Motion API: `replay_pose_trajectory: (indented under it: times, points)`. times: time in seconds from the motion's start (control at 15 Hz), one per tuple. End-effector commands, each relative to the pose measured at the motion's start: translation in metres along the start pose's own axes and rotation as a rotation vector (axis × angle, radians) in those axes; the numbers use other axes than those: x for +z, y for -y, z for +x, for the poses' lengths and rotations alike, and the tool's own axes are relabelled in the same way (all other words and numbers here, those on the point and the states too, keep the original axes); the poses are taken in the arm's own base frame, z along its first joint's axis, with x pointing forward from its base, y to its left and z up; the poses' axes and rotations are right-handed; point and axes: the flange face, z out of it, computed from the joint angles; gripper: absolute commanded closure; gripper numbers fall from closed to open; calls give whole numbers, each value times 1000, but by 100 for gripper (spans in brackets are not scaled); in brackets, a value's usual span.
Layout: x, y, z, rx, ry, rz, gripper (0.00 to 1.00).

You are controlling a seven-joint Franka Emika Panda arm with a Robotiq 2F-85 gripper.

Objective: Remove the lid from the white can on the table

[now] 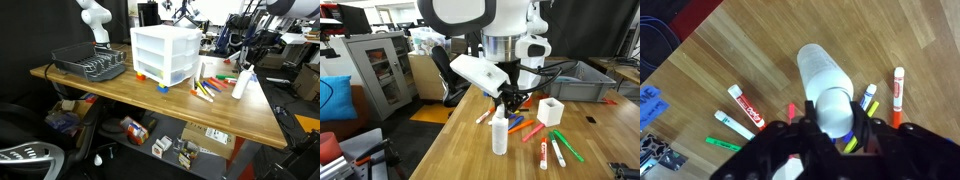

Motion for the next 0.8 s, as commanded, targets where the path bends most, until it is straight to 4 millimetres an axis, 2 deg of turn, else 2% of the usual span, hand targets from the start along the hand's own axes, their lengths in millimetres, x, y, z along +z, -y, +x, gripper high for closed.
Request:
replay_pose_trajectory:
  times: [0.0, 0.4, 0.73]
  points:
    - [0, 0, -1, 5, -12, -2, 84]
    - [-7, 6, 1, -17, -23, -17, 84]
    - [-22, 15, 5, -46, -48, -45, 84]
